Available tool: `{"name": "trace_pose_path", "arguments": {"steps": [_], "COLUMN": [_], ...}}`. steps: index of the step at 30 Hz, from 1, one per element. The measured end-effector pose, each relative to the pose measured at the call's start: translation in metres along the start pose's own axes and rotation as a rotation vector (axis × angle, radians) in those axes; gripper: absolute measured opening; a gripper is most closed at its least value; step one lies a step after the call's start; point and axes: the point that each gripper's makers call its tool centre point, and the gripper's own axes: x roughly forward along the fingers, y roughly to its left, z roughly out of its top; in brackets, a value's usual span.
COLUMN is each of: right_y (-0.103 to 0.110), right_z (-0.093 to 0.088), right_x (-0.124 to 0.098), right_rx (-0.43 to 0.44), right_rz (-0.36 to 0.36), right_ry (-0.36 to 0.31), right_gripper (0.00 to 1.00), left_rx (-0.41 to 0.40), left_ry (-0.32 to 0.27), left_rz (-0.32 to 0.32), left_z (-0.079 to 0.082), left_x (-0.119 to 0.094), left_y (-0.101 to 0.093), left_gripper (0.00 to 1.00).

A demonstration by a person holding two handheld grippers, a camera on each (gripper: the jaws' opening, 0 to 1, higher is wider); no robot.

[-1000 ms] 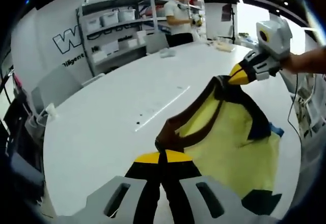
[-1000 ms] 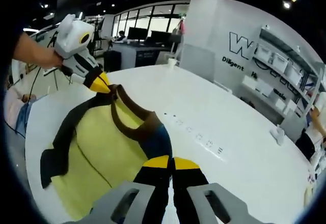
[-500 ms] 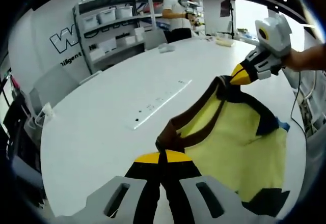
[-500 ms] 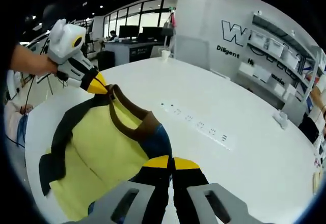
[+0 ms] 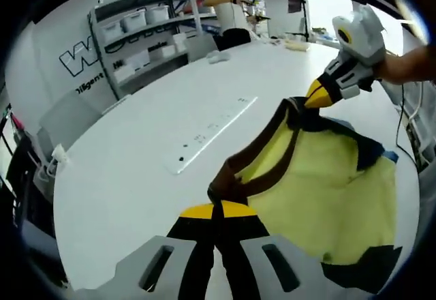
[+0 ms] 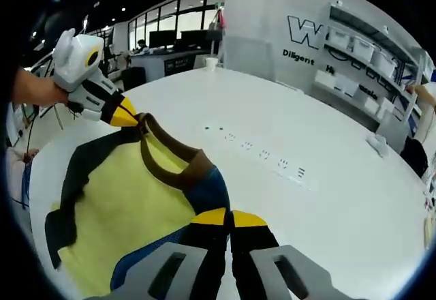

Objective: Fold the garment on the visible template until the final outline fits inside the template.

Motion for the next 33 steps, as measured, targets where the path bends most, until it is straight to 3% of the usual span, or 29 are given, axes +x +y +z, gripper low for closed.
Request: {"name": "trace_pose_path", "arguments": {"steps": [19, 33], "right_y": [-0.011, -0.017], "right_z": [0.002, 0.005], "right_x": [0.024, 0.046], "right_rx": [-0.024, -0.097], "right_rz": [-0.024, -0.048], "right_ry": [0.004, 0.029], "right_gripper": [0.00, 0.00], "left_rx": [0.006, 0.037], "left_ry": [0.011, 0.024], "left_rz": [0.025, 0.045], "left_z": [0.001, -0.006], "left_x": [0.025, 0.040], "left_y": [0.021, 0.031], "left_gripper": [0.00, 0.00]}}
